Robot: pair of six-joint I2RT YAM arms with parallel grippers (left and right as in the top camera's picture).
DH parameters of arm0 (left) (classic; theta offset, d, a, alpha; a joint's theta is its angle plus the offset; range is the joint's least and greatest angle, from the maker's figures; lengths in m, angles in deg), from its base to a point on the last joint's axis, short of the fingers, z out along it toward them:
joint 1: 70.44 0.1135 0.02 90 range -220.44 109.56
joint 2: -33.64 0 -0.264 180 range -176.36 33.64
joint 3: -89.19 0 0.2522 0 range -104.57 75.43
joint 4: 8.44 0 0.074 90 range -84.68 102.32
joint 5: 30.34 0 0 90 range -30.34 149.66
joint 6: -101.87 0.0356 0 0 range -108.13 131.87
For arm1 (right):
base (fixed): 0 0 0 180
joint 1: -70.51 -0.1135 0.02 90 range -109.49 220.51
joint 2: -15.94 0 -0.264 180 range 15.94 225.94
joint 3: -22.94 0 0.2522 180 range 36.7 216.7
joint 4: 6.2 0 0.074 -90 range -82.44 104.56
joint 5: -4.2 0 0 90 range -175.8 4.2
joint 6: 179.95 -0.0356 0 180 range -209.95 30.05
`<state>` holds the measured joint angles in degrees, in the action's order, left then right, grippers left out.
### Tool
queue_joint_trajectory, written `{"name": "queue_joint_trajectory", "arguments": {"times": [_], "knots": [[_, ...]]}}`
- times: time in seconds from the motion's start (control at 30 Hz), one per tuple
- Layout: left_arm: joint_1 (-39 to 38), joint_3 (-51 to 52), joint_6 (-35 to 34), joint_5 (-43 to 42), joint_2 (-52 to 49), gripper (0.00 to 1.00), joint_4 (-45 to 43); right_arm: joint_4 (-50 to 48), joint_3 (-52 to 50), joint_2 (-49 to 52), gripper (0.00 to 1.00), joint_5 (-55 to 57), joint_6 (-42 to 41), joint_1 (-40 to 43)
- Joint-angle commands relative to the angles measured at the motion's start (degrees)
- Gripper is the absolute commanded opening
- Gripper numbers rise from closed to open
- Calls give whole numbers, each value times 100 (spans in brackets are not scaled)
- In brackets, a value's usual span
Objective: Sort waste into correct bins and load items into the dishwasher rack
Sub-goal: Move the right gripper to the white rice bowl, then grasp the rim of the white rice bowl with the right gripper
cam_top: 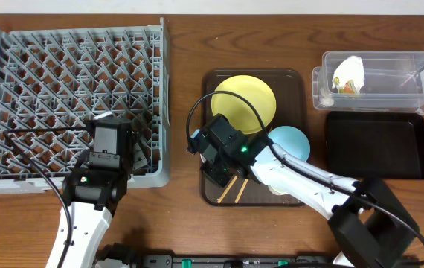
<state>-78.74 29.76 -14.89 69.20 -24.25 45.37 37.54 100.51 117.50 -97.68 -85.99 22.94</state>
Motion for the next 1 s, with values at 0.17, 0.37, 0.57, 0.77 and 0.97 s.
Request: {"name": "queue_joint_trajectory", "arguments": {"times": [0.17, 0.37, 0.57, 0.77, 0.97], "knots": [[24, -63, -59, 164, -9, 63, 4, -35, -59, 79, 19, 391, -166, -26], [26, -63, -59, 166, -9, 63, 2, 39, -61, 79, 18, 389, -157, -101], [24, -63, -59, 164, -9, 64, 0, 87, -96, 79, 18, 393, -160, -177], [24, -63, -59, 164, -9, 64, 2, 66, -164, 79, 15, 566, -181, -184], [24, -63, -59, 164, -9, 63, 2, 122, -208, 79, 15, 566, -181, -186]]}}
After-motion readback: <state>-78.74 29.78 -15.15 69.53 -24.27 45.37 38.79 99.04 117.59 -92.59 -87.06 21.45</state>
